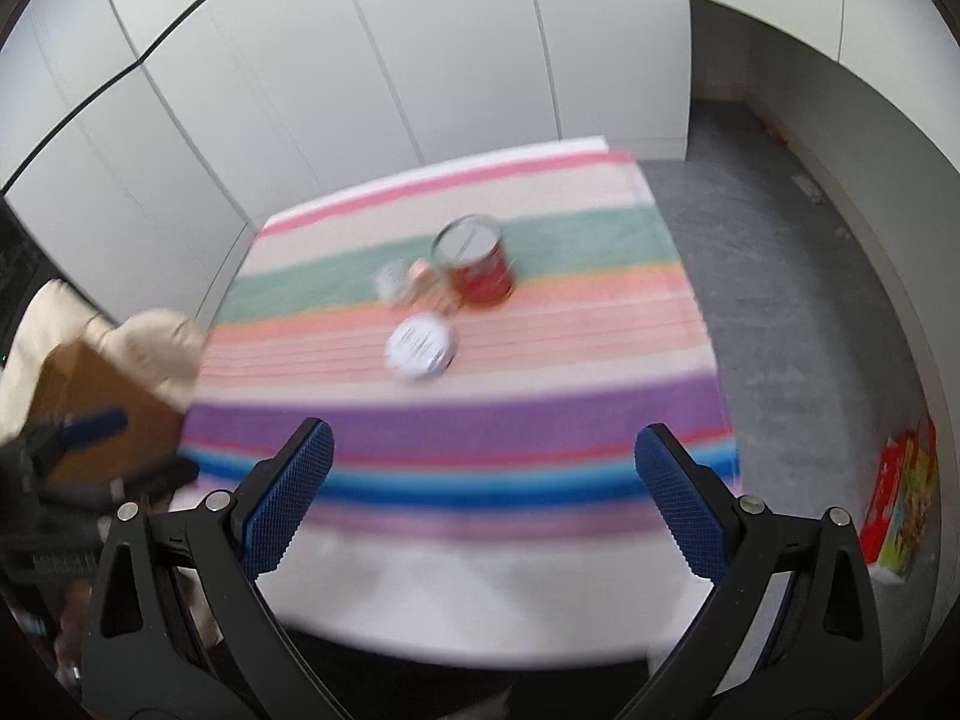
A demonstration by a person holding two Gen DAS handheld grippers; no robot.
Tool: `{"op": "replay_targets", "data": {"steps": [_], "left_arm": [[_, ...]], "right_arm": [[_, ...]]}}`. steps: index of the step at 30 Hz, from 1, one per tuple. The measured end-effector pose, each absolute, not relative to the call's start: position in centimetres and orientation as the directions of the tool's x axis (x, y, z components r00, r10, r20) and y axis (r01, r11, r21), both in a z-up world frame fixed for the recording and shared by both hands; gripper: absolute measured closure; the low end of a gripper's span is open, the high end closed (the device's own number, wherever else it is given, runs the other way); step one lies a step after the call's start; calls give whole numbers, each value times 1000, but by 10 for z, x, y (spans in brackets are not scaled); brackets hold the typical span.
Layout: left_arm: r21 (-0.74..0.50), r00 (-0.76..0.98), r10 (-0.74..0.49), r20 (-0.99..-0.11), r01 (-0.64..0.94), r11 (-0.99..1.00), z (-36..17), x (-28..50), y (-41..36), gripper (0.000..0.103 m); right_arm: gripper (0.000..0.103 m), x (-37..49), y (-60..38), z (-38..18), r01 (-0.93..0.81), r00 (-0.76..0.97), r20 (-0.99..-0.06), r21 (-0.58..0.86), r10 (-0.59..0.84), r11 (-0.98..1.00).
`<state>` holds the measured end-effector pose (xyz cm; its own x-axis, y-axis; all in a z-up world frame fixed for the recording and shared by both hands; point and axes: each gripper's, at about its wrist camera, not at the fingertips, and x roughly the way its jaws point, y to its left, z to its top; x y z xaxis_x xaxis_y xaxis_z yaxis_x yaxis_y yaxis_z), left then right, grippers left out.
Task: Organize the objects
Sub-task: 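Grasp the red tin can with the right tool while the left tool grasps the white compact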
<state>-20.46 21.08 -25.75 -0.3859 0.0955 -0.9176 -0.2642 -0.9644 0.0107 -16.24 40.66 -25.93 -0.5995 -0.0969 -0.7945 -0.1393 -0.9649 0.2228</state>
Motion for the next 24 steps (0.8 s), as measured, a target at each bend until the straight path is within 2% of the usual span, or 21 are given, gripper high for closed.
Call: {"op": "replay_targets", "data": {"steps": [8,11,15,19,23,24], "left_arm": [[45,-333,54,-942,-283,-958,-333,-242,247,2],[44,-339,48,-940,-257,-965,-347,-253,251,2],[6,-335,68,-940,-217,-976,-359,-265,256,2],[-16,-326,85,-942,-208,-978,-369,-273,263,2],[-31,-336,102,-936,-212,-977,-375,-283,274,2],[-35,-340,107,-934,-211,-977,-376,-285,276,2]], "right_arm": [[3,-275,411,-320,-73,-574,-818,108,-47,-992],[3,-304,399,-334,-20,-572,-816,118,-86,-993],[8,-333,394,-346,-7,-581,-813,61,-46,-998],[21,-346,403,-361,-13,-564,-822,100,-75,-995],[25,-353,406,-373,-9,-563,-825,79,-60,-997],[37,-355,404,-375,3,-561,-825,79,-67,-997]]}}
